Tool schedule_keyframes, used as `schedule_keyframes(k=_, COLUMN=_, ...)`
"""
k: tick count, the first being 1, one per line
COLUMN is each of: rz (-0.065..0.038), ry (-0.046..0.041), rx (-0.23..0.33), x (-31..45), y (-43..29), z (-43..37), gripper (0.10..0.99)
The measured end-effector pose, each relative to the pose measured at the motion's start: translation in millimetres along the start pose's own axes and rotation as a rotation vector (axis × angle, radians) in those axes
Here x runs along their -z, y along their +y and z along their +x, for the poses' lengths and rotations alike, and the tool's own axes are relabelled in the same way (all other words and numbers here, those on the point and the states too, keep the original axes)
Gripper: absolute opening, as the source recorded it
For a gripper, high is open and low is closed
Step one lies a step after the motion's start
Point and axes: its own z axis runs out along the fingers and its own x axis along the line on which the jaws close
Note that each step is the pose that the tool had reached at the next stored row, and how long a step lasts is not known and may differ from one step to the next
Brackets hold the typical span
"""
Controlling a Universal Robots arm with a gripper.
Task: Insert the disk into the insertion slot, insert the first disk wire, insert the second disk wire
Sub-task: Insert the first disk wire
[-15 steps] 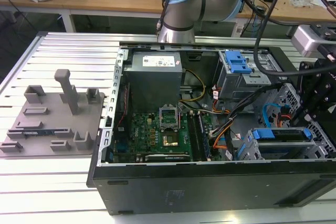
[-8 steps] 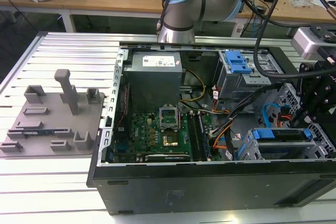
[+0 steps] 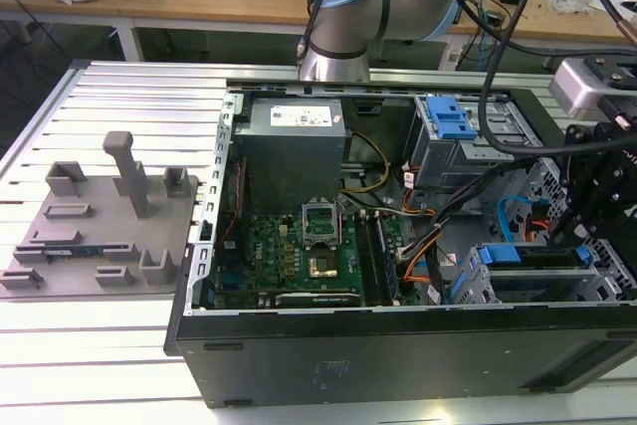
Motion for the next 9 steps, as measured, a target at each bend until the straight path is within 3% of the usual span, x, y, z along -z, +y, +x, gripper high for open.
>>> schedule_keyframes(k=9, rz=0.0, ry=0.0009, rx=-0.011, x=-0.3, y=0.2, z=-4.4, gripper=0.165)
